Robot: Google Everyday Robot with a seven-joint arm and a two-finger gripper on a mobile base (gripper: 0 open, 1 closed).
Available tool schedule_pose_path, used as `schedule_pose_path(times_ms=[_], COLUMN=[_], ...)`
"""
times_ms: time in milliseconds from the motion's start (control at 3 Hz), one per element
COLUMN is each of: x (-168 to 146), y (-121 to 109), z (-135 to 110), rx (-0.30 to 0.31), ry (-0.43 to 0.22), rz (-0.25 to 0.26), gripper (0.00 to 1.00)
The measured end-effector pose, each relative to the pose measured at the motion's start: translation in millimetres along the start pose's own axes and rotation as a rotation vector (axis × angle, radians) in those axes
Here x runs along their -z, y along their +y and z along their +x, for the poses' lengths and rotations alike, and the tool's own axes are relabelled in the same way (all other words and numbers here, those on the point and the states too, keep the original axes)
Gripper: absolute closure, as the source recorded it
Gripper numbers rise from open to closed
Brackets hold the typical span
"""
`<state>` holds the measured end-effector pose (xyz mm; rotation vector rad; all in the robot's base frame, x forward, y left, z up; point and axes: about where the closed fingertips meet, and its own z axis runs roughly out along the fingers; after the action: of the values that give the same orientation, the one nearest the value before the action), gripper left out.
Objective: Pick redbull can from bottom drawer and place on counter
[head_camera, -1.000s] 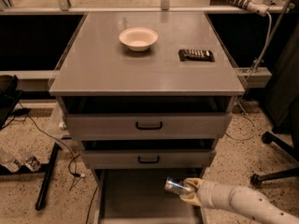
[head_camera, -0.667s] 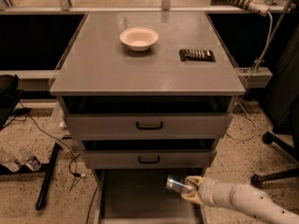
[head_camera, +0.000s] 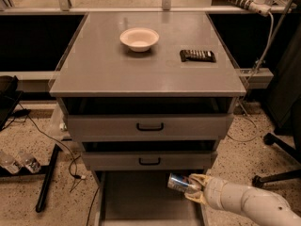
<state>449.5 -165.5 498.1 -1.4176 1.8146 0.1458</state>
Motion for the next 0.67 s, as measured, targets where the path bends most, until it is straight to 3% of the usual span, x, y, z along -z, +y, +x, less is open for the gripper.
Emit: schedule_pose_path(times_ms=[333,667], x=[63,104], y=[-13,-34], z=[-72,-141], rx=[0.149,0.290], ry=[0.007,-0.003], rz=[0.048,0.074], gripper=[1.00,1.00])
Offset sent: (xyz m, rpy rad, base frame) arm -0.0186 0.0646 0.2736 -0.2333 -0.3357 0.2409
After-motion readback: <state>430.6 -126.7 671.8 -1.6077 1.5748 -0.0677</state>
